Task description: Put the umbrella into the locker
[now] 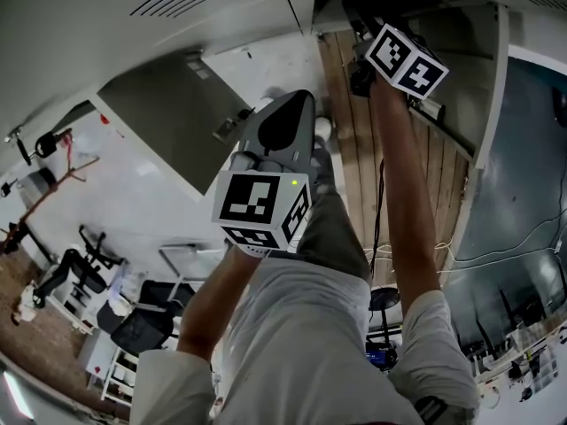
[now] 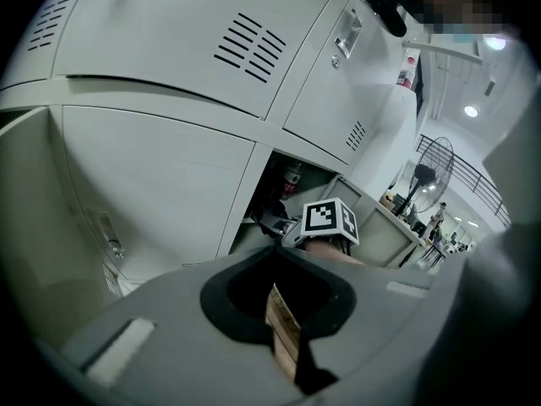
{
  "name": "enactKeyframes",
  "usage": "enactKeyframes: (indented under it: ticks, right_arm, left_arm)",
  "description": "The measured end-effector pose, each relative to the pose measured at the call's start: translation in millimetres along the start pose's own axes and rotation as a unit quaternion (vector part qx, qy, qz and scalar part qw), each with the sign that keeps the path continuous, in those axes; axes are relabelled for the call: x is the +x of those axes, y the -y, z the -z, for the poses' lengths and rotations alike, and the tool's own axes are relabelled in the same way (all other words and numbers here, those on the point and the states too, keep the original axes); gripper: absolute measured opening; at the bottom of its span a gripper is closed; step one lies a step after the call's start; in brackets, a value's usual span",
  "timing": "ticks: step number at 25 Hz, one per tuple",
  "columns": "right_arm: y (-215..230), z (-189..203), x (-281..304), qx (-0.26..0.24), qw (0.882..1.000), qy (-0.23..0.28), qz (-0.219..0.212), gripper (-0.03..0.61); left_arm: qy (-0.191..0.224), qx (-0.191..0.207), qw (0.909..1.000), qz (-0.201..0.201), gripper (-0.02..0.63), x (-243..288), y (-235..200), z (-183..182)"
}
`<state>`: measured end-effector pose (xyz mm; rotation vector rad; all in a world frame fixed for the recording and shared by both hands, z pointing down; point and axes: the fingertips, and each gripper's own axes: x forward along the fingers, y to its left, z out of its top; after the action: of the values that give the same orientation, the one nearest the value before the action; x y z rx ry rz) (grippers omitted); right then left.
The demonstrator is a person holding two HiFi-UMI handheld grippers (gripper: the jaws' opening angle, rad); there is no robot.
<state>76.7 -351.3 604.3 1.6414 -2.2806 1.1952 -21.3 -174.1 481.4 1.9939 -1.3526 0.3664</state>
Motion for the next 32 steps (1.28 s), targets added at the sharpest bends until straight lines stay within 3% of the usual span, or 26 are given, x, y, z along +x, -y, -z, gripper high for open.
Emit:
enactKeyframes:
  ticks: [8, 18, 23, 32]
  right_arm:
    - [-2.9, 8.2, -23.3, -0.035, 0.999, 0.015, 0.004, 0.272]
    - [-4.5, 10.9, -21.9, -0.061, 0.998, -0.003, 0.005, 0.236]
    - [-6.2, 2.7, -26.0, -0.109, 0.994, 0.012, 0.031, 0.184]
    - [-6.5, -12.8, -14.2, -0.118, 0.992, 0.020, 0.037, 0.187]
  left_arm:
    - [-0.002, 0.001, 1.0000, 0.005, 0.018, 0.4, 5.5, 4.6]
    - [-0.006, 0.001, 1.0000, 0.008, 0.018, -0.9, 4.3, 7.6]
    - [-0.002, -0.001, 1.0000, 0.009, 0.018, -1.6, 4.1, 5.9]
    - [-0.001, -0.003, 1.0000, 0.007, 0.018, -1.8, 0.7, 4.8]
